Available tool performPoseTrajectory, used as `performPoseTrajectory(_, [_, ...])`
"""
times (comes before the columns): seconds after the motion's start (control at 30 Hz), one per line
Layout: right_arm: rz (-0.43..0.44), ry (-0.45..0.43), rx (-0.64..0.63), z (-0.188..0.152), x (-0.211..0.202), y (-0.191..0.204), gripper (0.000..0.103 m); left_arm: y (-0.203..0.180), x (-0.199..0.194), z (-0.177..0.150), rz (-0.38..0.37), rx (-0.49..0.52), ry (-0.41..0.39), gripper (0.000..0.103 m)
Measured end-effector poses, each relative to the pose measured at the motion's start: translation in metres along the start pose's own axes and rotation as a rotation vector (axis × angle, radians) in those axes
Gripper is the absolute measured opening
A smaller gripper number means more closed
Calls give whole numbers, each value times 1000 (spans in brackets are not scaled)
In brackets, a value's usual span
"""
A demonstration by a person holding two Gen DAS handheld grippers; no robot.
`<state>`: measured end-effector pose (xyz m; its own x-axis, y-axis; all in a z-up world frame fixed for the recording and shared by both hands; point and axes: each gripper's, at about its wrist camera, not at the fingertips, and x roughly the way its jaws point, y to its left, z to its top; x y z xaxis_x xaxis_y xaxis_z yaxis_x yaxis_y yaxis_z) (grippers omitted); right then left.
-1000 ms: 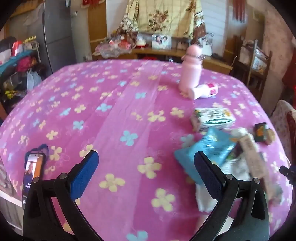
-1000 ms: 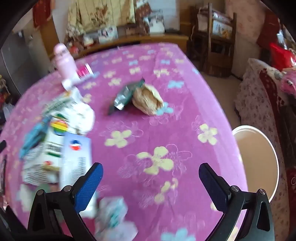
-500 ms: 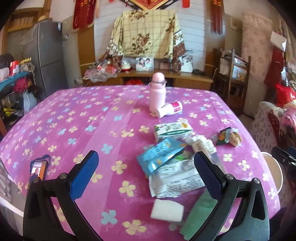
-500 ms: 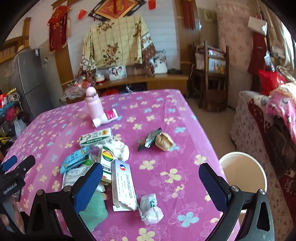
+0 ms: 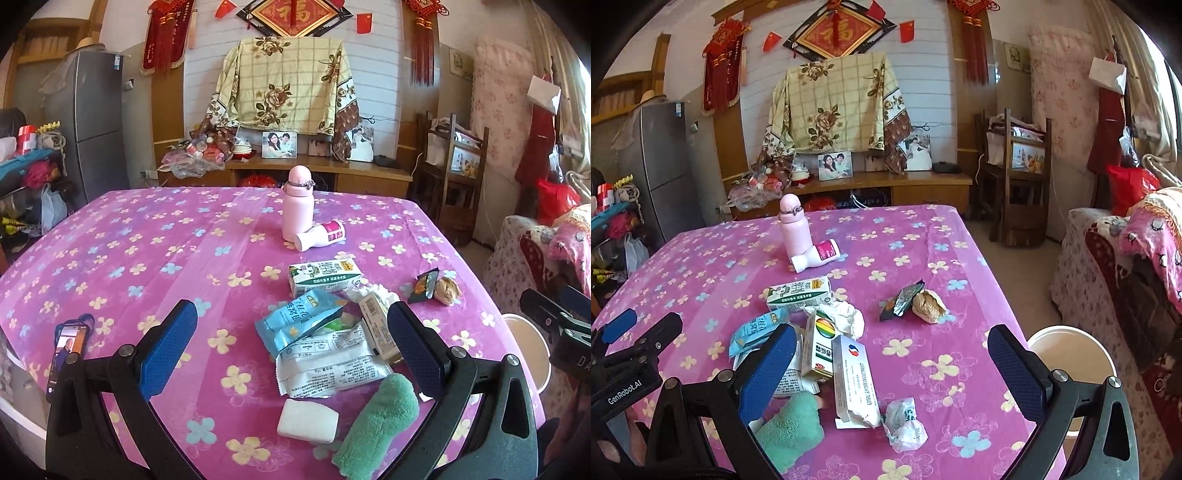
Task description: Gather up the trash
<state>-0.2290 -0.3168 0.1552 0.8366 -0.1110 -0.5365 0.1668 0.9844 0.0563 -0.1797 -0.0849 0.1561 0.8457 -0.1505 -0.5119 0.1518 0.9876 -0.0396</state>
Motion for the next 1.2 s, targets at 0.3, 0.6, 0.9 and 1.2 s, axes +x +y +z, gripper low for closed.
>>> performPoseTrajectory(0.3, [-1,-16,-8,1,-5,3,103,3,1,1,-4,-13,5,102])
performPoseTrajectory(0.6, [3,-15,-3,2,-4,5,103,2,0,1,-2,-21,-7,102])
performPoseTrajectory(0.9, [2,-12,-1,1,-4,4,103,0,-2,2,0,-15,-21,102])
performPoseTrajectory(1.2, [2,-11,0,1,-4,4,103,-2,-3,0,0,-17,-25,102])
